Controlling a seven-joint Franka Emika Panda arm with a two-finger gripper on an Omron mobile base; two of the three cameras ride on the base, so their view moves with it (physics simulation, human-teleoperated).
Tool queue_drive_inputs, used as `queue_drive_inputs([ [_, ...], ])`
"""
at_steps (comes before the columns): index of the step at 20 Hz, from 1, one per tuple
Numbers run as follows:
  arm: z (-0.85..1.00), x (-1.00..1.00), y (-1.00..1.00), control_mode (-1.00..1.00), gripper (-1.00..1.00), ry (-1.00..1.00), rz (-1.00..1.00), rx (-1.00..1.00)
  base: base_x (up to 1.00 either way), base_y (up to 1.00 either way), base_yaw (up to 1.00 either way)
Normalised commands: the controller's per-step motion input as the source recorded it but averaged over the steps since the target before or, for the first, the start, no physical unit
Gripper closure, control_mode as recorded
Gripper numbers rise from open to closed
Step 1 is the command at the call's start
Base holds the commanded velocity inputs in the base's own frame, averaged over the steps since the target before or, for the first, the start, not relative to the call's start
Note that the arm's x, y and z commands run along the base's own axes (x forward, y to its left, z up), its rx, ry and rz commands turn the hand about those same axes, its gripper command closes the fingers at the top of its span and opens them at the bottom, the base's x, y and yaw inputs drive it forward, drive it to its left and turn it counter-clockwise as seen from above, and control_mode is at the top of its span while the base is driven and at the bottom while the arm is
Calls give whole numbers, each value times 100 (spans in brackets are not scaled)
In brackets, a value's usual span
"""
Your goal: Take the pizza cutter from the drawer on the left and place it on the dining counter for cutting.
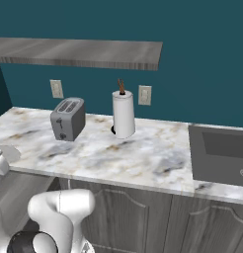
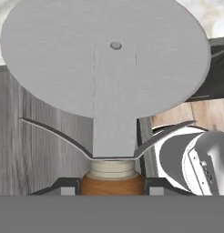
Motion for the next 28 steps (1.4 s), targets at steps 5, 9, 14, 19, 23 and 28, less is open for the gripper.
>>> queue_drive_inputs([
  [5,54,13,-71,-100,100,0,0,0,0,0,0],
  [9,30,14,-92,-100,100,0,2,0,0,0,0],
  [14,10,16,-99,-100,100,-2,2,0,0,0,0],
  [19,5,2,-90,-100,100,-4,2,0,0,0,0],
  [23,0,10,-73,-100,100,-1,0,-5,0,0,0],
  [28,0,16,-74,-100,100,0,0,-6,0,0,0],
])
